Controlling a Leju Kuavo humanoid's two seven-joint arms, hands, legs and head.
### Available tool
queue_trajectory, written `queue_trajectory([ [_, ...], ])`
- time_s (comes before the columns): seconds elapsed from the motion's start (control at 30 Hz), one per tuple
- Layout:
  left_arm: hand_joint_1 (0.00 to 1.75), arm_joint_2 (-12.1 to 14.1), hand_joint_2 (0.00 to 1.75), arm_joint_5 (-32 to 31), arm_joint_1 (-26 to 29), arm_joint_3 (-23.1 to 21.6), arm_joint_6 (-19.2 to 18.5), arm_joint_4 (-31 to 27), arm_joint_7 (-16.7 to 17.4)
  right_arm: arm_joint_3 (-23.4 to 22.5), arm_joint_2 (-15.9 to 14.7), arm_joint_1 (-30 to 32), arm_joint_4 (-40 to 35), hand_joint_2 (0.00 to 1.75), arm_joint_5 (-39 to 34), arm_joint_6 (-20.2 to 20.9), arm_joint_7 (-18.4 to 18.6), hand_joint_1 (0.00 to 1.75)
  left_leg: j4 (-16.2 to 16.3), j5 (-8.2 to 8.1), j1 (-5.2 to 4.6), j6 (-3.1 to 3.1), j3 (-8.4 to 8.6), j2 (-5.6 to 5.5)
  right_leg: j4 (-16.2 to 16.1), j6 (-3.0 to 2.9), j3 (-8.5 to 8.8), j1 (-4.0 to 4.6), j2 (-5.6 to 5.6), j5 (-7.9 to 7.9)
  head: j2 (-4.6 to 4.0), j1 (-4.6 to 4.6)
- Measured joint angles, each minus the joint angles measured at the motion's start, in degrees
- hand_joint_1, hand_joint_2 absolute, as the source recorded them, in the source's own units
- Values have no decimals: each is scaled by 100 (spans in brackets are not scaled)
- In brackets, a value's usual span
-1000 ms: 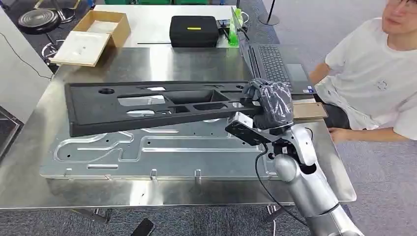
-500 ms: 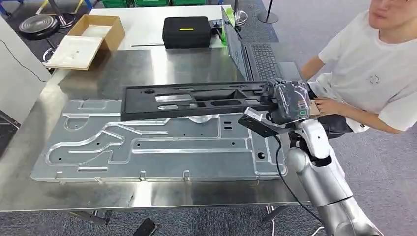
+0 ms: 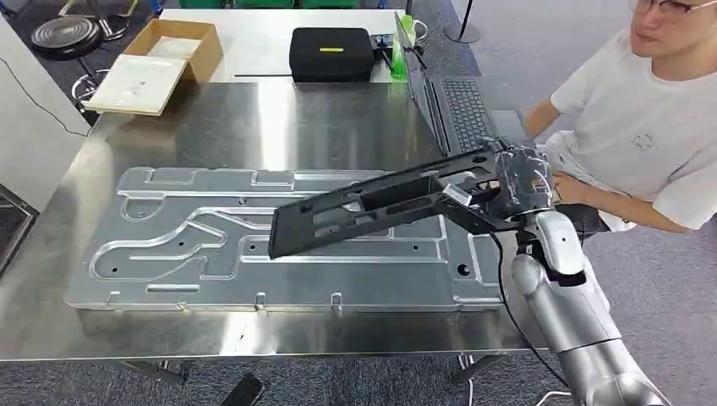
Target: Take the parts from the cabinet and place them on the table.
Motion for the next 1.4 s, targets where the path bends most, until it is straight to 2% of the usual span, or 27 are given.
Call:
queue_trajectory([
  [0.03,0,0,0,15,-3,0,0,0,-9,0,-11,-2,0,0,-18,0,-20,0,11,-15,4,-23,7,0,-534,-4,274,-10,-7,230,0,2],
  [0.07,0,7,0,20,-6,0,4,0,-11,-15,-9,-6,4,0,-85,4,-22,0,20,-29,-23,-64,-7,0,-757,-18,387,13,-5,140,0,0],
  [0.17,0,20,0,37,-8,2,20,0,9,-42,-11,-24,24,0,-339,182,-24,0,-1,-19,-15,-168,-3,1,-775,-128,368,77,16,167,0,-2],
  [0.23,0,28,0,50,-13,2,20,0,11,-44,-11,-51,44,0,-418,238,-13,0,38,-101,3,-235,-30,5,-838,-226,390,33,9,213,0,-4],
  [0.3,0,37,0,52,-18,4,22,0,13,-44,-9,-126,50,0,-517,290,11,0,556,-431,4,-246,-236,8,-840,-303,396,54,6,206,0,-4],
  [0.37,0,48,0,61,-11,7,35,2,20,-44,-9,-151,88,0,-735,516,44,0,1477,-831,3,-258,-674,7,-837,-323,395,88,-3,197,0,-2],
  [0.4,0,57,0,72,0,9,44,2,24,-46,-9,-151,118,0,-923,637,48,0,1767,-882,3,-260,-819,7,-834,-328,395,106,-6,195,0,-2],
  [0.43,0,68,0,83,11,13,52,2,24,-46,-9,-169,160,0,-1172,774,52,0,1753,-782,3,-254,-818,8,-830,-332,398,113,-5,193,0,0],
  [0.47,0,74,0,98,14,17,59,4,24,-46,-7,-209,201,0,-1389,908,68,0,1497,-596,3,-241,-699,8,-821,-335,399,118,-1,191,0,-2],
  [0.53,0,105,0,133,1,30,79,4,24,-48,-4,-326,293,0,-1909,1220,138,0,534,-95,-2,-185,-232,8,-793,-325,406,122,15,173,0,-2],
  [0.57,0,125,0,135,-6,43,81,4,26,-55,0,-387,354,0,-2202,1428,203,0,170,-65,-10,-146,-85,9,-778,-306,398,123,16,159,0,0],
  [0.6,0,129,0,135,-14,57,83,4,37,-70,0,-486,456,0,-2516,1645,291,0,70,-88,-33,-149,-26,5,-737,-275,369,160,27,148,0,0],
  [0.67,0,142,0,135,-5,63,81,4,76,-92,4,-666,718,0,-3110,2197,509,0,89,-76,-45,-120,-35,4,-781,-216,371,130,32,178,0,-2],
  [0.73,0,162,0,129,-18,63,81,4,127,-103,-7,-871,1035,0,-3804,2595,706,0,-7,-8,-16,-29,3,6,-786,-145,373,141,33,167,0,-2],
  [0.77,0,168,0,127,-31,65,81,4,133,-103,-24,-994,1244,0,-4105,2686,752,0,-48,19,-13,-2,19,5,-666,-120,321,109,24,69,0,2],
  [0.87,0,170,0,100,-47,66,83,4,175,-98,-101,-1242,1668,0,-4523,2708,829,0,-53,29,-13,32,14,3,500,-28,-238,81,22,-490,0,-2],
  [0.9,0,173,0,83,-42,66,92,4,195,-96,-120,-1266,1791,0,-4625,2682,844,0,-51,26,-13,35,14,2,823,-5,-414,68,22,-560,0,2],
  [0.93,0,170,0,70,-40,66,109,4,227,-94,-140,-1287,1922,0,-4706,2642,861,0,-45,22,-11,33,15,-1,896,10,-478,54,19,-505,0,0],
  [0.97,0,168,0,55,-38,66,131,4,249,-87,-155,-1314,2063,0,-4762,2590,863,0,-35,15,-7,26,15,-6,695,15,-406,43,14,-325,0,0],
  [1.03,0,162,0,46,-42,66,157,4,273,-81,-195,-1379,2206,0,-4809,2546,863,0,0,-21,-2,-7,25,-8,-279,8,55,19,7,203,0,0],
  [1.07,0,162,0,41,-45,66,162,4,280,-74,-201,-1421,2258,0,-4822,2535,859,0,11,-43,-4,-39,25,-6,-715,-4,240,12,-1,297,0,2],
  [1.1,0,162,0,35,-54,66,166,4,280,-74,-201,-1468,2321,0,-4835,2518,857,0,31,-56,-48,-70,-3,-6,-781,-31,303,72,3,241,0,0],
  [1.2,0,160,0,33,-52,66,166,4,293,-72,-219,-1489,2463,0,-4846,2500,866,0,-17,-34,-21,-148,23,-3,-779,-138,284,101,19,250,0,-2],
  [1.27,0,160,0,33,-60,66,175,4,306,-59,-219,-1524,2536,0,-4889,2544,894,0,101,-146,-18,-215,-12,5,-857,-225,330,52,5,290,0,0],
  [1.3,0,160,0,31,-69,66,181,4,315,-50,-219,-1574,2587,0,-4935,2605,913,0,375,-329,-18,-219,-138,7,-860,-284,332,56,1,285,0,-4],
  [1.37,0,160,0,24,-67,66,186,4,330,-31,-219,-1677,2711,0,-5045,2759,966,0,1305,-758,-17,-226,-581,7,-858,-314,331,80,1,279,0,-2],
  [1.4,0,160,0,15,-60,66,186,4,334,-17,-221,-1704,2772,0,-5093,2855,973,0,1665,-865,-17,-229,-764,7,-854,-320,331,92,1,276,0,-2],
])
